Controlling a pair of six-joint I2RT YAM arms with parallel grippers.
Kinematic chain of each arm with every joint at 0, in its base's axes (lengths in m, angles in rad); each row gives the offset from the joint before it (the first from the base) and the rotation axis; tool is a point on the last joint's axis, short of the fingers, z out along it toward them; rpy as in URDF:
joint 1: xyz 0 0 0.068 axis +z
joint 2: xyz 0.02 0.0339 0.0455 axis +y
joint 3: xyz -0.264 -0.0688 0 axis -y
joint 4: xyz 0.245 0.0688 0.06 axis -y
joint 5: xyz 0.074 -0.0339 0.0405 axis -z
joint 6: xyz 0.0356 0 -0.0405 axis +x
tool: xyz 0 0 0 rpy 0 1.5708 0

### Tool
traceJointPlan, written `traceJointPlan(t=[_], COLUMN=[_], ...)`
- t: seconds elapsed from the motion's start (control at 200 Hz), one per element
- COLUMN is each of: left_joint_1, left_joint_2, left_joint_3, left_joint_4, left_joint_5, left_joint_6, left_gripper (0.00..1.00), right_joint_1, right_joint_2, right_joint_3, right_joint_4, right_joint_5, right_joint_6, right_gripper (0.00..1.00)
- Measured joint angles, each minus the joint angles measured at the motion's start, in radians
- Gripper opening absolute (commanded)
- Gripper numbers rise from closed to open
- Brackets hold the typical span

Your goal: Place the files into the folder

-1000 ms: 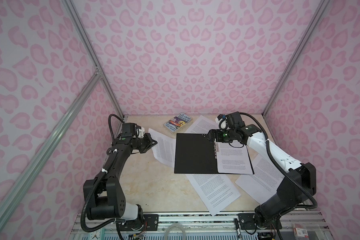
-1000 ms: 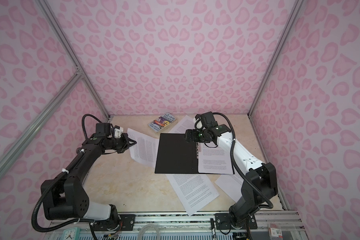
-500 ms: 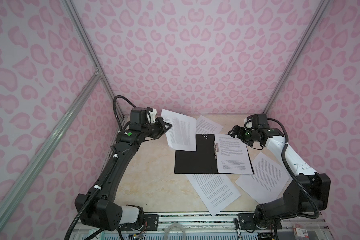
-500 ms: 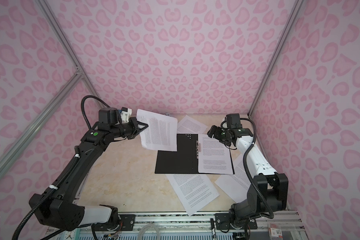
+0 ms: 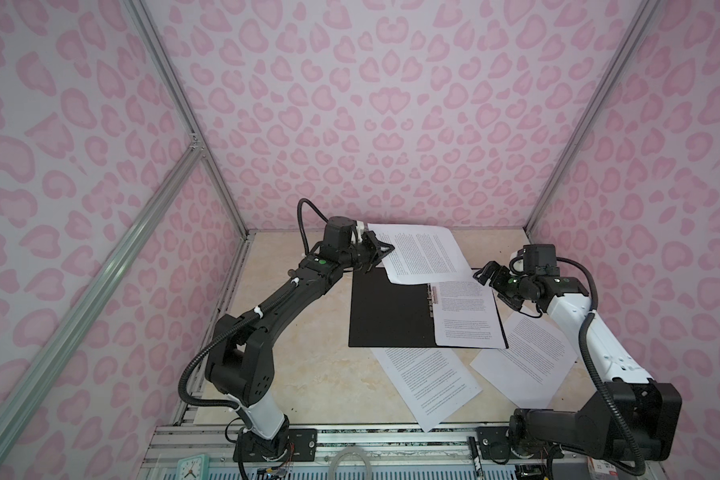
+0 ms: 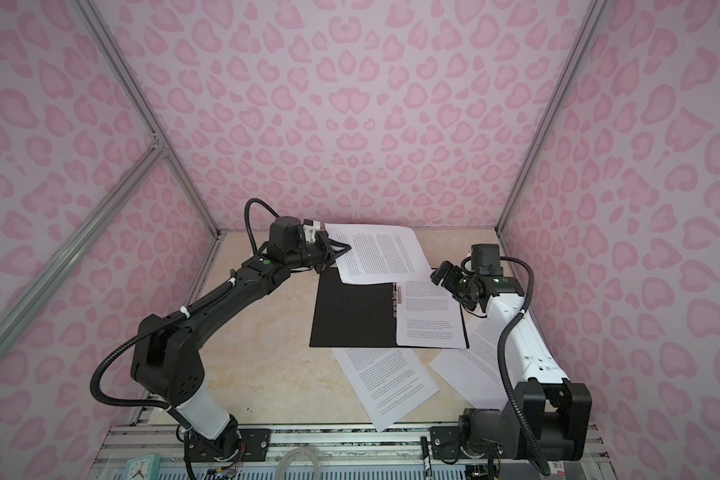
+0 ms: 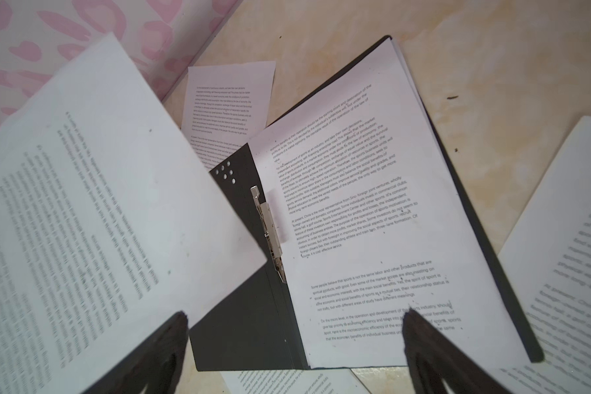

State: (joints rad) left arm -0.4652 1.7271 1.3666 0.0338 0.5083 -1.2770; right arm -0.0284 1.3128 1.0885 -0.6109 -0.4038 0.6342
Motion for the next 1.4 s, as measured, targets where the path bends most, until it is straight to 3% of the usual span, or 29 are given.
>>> traceJointPlan(t=[0.19, 0.395, 0.715, 1.095, 1.405], left_joint_1=[-0.023, -0.062, -0.071, -0.077, -0.079], left_joint_2=[0.05, 0.084, 0.083, 0.083, 0.083], left_joint_3=[-0.103, -0.175, -0.177, -0.191, -0.219], left_joint_4=[0.085, 0.12, 0.163, 0.22, 0.246], left_joint_5=[-0.048, -0.071, -0.115, -0.116, -0.115], left_joint_6=[-0.089, -0.213, -0.291, -0.347, -0.37], left_gripper=[0.04, 0.04, 0.04, 0.04, 0.04], right_joint_1=[0.017, 0.13, 0.232, 0.302, 0.372], right_joint_2=[-0.039, -0.048, -0.043, -0.031, 0.057], right_joint_3=[-0.12, -0.22, -0.299, -0.401, -0.425], right_joint_4=[0.097, 0.245, 0.413, 0.539, 0.725], right_joint_5=[-0.051, -0.071, -0.063, -0.056, -0.03], right_joint_6=[0.12, 0.276, 0.511, 0.673, 0.822], right_gripper=[0.97, 0.96, 0.97, 0.97, 0.89])
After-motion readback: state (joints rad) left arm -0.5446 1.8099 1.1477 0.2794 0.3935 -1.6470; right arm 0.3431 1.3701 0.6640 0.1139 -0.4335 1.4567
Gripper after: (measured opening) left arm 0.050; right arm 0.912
